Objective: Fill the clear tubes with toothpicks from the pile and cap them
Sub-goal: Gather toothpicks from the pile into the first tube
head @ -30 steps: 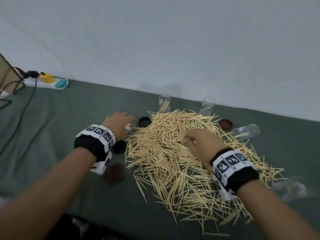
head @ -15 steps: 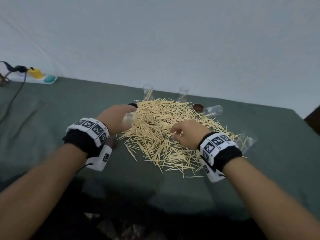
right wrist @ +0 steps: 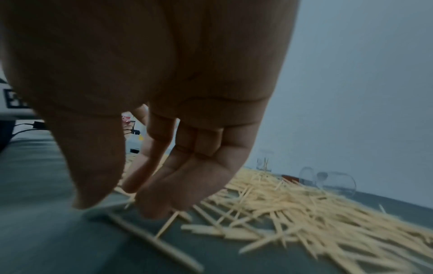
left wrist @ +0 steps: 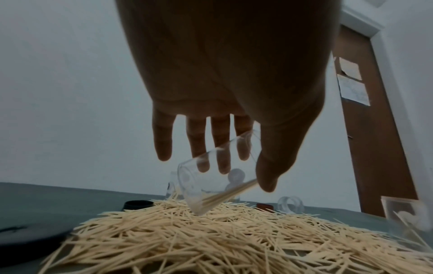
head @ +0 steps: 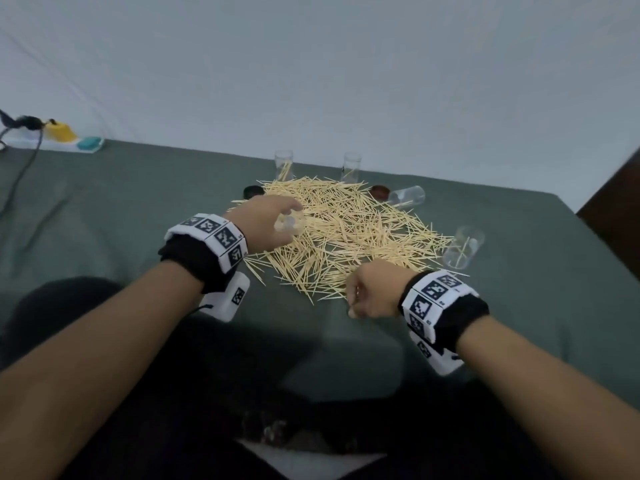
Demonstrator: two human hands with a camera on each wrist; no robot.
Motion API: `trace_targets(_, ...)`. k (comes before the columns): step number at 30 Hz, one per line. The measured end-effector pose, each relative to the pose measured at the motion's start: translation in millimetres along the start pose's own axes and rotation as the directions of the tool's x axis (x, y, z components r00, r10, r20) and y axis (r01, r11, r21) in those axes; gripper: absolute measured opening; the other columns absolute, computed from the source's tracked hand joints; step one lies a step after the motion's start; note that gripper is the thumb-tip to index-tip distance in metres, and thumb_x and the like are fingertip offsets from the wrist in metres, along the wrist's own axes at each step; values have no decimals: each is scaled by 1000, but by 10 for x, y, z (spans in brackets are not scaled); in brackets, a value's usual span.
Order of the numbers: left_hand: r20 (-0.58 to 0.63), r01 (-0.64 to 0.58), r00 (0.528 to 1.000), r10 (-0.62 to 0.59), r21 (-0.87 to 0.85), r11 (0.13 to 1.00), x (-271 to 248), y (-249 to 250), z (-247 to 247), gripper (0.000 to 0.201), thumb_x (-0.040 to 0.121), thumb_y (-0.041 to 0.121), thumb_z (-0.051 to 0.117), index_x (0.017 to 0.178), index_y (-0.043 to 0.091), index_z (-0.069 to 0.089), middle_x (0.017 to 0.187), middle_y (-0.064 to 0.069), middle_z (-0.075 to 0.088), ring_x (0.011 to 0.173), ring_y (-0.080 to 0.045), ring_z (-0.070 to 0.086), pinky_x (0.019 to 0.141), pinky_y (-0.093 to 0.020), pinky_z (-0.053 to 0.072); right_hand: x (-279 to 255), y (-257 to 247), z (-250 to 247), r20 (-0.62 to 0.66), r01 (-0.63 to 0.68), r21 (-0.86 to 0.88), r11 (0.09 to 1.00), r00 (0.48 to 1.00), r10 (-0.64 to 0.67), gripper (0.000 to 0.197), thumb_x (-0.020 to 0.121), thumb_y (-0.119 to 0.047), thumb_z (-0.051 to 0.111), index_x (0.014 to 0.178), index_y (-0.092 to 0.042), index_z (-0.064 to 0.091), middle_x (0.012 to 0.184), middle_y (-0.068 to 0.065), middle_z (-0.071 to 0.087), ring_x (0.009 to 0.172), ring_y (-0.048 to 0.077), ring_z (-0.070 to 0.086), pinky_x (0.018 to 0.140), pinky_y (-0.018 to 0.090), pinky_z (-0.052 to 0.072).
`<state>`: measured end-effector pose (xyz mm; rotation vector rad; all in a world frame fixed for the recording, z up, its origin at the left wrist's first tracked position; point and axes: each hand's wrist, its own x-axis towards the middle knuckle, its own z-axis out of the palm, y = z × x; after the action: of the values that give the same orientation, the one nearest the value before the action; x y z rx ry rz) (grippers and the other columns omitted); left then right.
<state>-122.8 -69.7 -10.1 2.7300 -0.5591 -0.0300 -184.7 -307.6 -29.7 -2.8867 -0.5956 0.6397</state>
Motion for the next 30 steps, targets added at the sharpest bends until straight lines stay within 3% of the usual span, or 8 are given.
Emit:
trace_targets(4, -23, -36, 999, 36, -30, 999, 2, -8, 83, 48, 91, 35, 63, 136, 22, 50, 126, 2, 60, 110, -12, 55, 87, -23, 39, 13, -34, 113, -25, 25, 26, 999, 999, -25, 4, 85, -19, 70, 87, -23, 70, 74, -17, 62, 73, 0, 58, 73, 21, 44)
trace_targets(9, -16, -57, 998, 56, -47, 997, 37, -81, 131, 51, 90, 33, 64, 137, 21, 49, 127, 2, 61, 110, -12, 54, 89, -23, 37, 214, -73, 92, -128, 17, 7, 1000, 992, -16, 14, 87, -15, 66, 99, -22, 70, 88, -5, 67, 86, 14, 62, 85, 28, 51)
trace_targets(14, -11, -39, 999, 38, -71, 997, 61, -242, 126, 52, 89, 32, 64, 138, 23, 48, 127, 3, 60, 109, -11, 54, 89, -24, 39, 544, -152, -20, -163, -2, -111, 994, 986, -16, 25, 90, -19, 63, 114, -20, 66, 104, 2, 66, 103, 22, 59, 94, 32, 48)
trace_targets(17, -2, -17, 1000, 17, -74, 997, 86, -305, 101, 55, 89, 35, 65, 139, 24, 48, 128, 5, 59, 107, -10, 53, 88, -23, 38, 684, -139, -107, -173, -8, -92, 996, 985, -8, 22, 89, -21, 64, 112, -21, 67, 101, -1, 64, 101, 22, 60, 91, 33, 49)
trace_targets(22, -22, -1, 1000, -1, -89, 996, 163, -428, 79, 50, 91, 34, 63, 137, 24, 49, 125, 5, 60, 109, -11, 55, 87, -22, 40, 729, -189, -226, -291, 74, -64, 995, 953, -89, 6, 90, -26, 60, 89, -28, 66, 85, -8, 62, 83, 14, 60, 81, 38, 55)
trace_targets(26, -27, 12, 1000, -14, -74, 997, 228, -500, 100, 53, 88, 36, 67, 136, 25, 49, 125, 5, 60, 109, -11, 56, 88, -24, 41, 649, -394, -111, -163, 226, 2, 974, 961, -222, 14, 86, -36, 66, 99, -35, 68, 81, -13, 63, 78, 9, 60, 76, 30, 53)
trace_targets(28, -19, 8, 1000, -10, -72, 997, 268, -518, 118, 53, 88, 36, 67, 136, 25, 49, 125, 4, 60, 110, -11, 56, 89, -25, 42, 638, -466, -16, -75, 274, -31, 961, 958, -275, 22, 85, -38, 67, 106, -35, 67, 89, -11, 63, 84, 9, 58, 77, 28, 50)
trace_targets(30, -12, 3, 1000, -3, -69, 998, 308, -526, 125, 52, 88, 37, 66, 136, 25, 50, 125, 4, 60, 110, -13, 57, 91, -28, 45, 682, -456, 29, -79, 297, -60, 953, 950, -301, 21, 87, -31, 64, 108, -31, 68, 98, -8, 62, 89, 10, 55, 80, 29, 49)
